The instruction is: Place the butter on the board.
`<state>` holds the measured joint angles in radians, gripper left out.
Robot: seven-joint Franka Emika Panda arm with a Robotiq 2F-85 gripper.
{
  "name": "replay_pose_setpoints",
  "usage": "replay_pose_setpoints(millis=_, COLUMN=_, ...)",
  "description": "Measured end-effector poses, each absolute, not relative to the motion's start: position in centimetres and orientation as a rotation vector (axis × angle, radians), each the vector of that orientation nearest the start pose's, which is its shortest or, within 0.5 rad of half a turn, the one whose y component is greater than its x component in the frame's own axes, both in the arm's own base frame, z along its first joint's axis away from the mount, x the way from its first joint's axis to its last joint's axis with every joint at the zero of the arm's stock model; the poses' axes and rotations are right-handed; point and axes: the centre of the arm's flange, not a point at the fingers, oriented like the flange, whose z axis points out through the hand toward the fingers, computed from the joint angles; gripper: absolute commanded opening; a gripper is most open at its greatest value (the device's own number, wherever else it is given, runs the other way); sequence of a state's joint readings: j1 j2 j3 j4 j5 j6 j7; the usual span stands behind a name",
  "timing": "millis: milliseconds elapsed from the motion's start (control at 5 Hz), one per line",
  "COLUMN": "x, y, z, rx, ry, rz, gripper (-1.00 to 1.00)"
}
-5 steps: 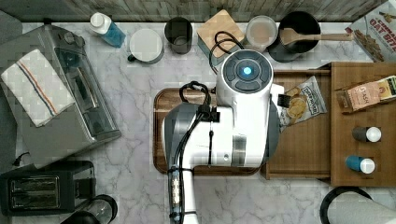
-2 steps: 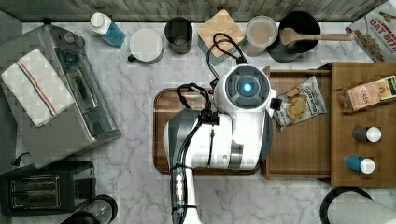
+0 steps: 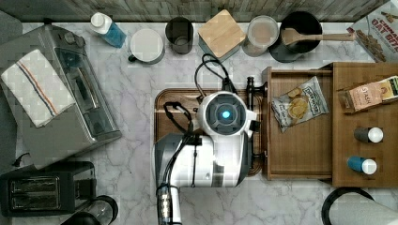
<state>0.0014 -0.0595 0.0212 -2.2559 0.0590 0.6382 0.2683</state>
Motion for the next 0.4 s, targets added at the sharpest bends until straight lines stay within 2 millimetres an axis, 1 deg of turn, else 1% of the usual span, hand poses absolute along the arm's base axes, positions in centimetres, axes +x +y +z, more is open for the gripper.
replay_pose_setpoints(millis=400, x=46.5, y=8.4, z=33.6, rx=-2.845, ry=1.387, rz=0.103, gripper=-1.0)
